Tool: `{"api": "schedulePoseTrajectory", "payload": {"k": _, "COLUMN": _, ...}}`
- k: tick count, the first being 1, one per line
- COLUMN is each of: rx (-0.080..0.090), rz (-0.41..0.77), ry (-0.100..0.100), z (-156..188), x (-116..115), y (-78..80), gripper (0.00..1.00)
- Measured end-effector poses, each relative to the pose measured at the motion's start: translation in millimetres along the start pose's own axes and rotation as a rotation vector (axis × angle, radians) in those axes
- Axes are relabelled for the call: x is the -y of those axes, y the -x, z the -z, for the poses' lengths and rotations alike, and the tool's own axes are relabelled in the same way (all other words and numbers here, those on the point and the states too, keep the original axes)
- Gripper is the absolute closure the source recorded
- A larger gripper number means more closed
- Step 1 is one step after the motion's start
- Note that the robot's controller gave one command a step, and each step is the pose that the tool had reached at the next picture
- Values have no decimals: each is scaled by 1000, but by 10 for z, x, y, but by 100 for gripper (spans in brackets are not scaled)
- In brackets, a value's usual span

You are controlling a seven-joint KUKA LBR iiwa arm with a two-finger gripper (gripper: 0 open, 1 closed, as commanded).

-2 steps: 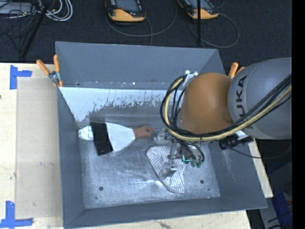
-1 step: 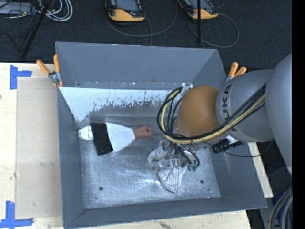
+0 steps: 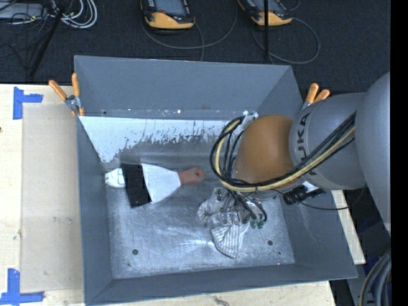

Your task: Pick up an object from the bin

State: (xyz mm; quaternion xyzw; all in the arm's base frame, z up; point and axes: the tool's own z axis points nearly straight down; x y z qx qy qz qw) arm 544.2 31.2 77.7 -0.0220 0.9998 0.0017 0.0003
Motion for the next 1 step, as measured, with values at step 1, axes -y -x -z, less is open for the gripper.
{"api": "schedulePoseTrajectory", "payload": {"k": 1, "rx": 2, "rz": 0, "ry": -3, "z": 1518, "x": -68, "y": -157, "gripper": 100}}
